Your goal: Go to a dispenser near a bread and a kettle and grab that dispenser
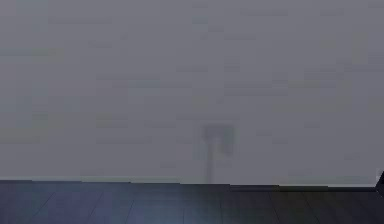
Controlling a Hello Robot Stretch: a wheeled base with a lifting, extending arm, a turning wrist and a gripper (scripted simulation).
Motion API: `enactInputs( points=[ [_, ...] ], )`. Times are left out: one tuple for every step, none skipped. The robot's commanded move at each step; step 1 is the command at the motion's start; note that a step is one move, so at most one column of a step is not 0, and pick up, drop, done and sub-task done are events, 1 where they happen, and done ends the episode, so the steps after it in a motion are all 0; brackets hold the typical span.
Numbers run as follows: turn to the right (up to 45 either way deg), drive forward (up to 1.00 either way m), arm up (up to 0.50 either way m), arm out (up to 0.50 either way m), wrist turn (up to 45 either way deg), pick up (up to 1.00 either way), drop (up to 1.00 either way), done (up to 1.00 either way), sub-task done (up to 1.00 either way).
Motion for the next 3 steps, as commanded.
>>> enactInputs(
  points=[
    [6.0, 0.0, 0.0, 0.0, 0.0, 0.0, 0.0, 0.0, 0.0],
    [3.0, 0.0, 0.0, 0.0, 0.0, 0.0, 0.0, 0.0, 0.0],
    [0.0, 0.1, 0.0, 0.0, 0.0, 0.0, 0.0, 0.0, 0.0]
  ],
)
